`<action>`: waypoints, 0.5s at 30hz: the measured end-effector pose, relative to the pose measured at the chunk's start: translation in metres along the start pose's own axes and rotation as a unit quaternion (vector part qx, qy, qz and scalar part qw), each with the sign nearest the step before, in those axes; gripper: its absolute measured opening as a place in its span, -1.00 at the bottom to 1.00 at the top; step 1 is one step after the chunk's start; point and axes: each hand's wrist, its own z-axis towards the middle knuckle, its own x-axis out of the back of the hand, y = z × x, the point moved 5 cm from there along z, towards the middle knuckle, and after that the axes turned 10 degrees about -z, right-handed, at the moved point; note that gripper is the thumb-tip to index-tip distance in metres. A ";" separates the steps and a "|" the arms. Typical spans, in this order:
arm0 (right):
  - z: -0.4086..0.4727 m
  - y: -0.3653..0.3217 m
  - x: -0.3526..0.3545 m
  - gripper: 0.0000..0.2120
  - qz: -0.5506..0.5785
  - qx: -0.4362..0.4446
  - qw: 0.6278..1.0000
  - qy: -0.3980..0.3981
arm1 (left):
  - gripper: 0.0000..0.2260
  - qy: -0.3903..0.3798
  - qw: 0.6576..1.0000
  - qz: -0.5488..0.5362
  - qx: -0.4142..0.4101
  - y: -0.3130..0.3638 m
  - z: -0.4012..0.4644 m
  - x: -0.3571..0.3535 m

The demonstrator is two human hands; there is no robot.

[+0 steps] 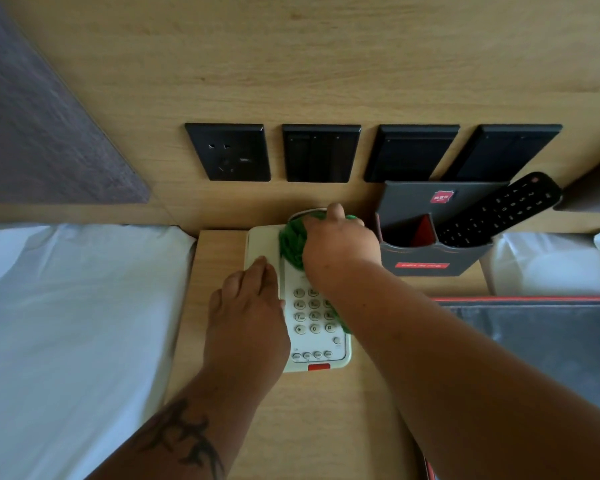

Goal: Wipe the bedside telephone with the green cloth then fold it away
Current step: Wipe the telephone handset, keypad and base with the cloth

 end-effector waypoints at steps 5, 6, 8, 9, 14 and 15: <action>-0.018 0.007 -0.014 -0.48 0.030 0.024 0.999 -0.031 | -0.51 0.013 1.000 -0.022 -0.007 0.001 -0.003 0.000; -0.023 0.008 -0.018 -0.45 0.024 0.029 0.999 -0.035 | -0.51 0.018 0.999 -0.026 -0.009 0.001 -0.003 0.000; -0.033 0.008 -0.026 -0.35 0.015 0.042 0.999 -0.029 | -0.52 0.024 0.999 -0.025 -0.017 0.001 -0.005 0.001; -0.037 0.008 -0.031 -0.31 0.011 0.047 0.999 -0.018 | -0.51 0.026 0.999 -0.025 -0.022 0.000 -0.005 0.001; -0.056 0.015 -0.048 -0.30 0.035 0.048 0.998 -0.003 | -0.53 0.030 0.999 -0.023 -0.032 -0.001 -0.005 0.002; -0.061 0.018 -0.050 -0.30 0.043 0.047 0.998 -0.014 | -0.53 0.028 0.999 -0.020 -0.033 -0.002 -0.005 0.002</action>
